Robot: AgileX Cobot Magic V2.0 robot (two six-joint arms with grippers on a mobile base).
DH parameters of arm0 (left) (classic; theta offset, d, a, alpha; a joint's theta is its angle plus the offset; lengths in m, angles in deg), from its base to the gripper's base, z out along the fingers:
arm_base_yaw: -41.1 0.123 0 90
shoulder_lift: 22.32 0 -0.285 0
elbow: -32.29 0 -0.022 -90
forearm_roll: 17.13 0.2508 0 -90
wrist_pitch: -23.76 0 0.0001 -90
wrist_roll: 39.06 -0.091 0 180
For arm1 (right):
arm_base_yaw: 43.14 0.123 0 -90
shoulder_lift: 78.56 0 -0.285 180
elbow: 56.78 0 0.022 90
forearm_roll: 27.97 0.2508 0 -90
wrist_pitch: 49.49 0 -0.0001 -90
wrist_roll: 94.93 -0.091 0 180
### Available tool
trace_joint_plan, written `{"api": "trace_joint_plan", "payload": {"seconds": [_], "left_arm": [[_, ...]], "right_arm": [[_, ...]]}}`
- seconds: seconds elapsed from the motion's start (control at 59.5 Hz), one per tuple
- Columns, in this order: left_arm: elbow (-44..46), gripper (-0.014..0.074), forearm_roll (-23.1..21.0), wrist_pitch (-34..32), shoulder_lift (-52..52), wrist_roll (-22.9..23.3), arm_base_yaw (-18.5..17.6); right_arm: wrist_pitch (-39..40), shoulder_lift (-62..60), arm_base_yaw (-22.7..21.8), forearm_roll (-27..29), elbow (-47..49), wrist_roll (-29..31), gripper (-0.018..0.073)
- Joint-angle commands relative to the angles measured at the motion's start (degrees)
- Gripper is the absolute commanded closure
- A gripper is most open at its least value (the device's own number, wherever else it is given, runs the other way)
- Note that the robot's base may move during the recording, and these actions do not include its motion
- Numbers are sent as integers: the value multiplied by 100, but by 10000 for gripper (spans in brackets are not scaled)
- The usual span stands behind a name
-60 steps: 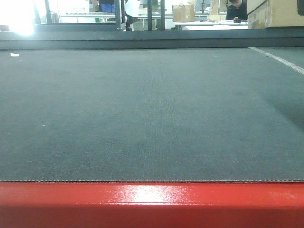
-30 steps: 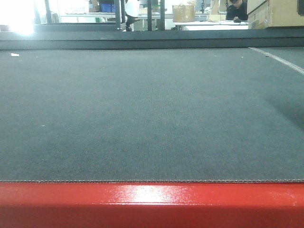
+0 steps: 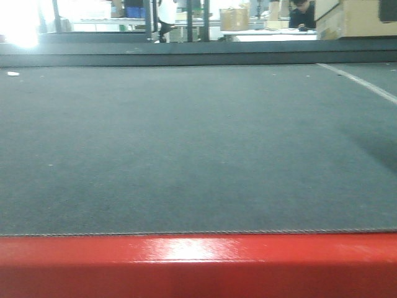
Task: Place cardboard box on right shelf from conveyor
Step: 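Turn the base away from the conveyor holding the box in the right gripper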
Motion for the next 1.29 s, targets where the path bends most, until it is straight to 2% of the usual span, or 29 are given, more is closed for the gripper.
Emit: {"api": "trace_joint_plan", "payload": {"seconds": [0.0, 1.277], "left_arm": [[-44, 713, -34, -485, 82, -1, 1], [-44, 713, -34, -485, 82, -1, -23]], "right_arm": [[561, 66, -19, -31, 145, 52, 415], [561, 66, -19, -31, 145, 52, 415]]}}
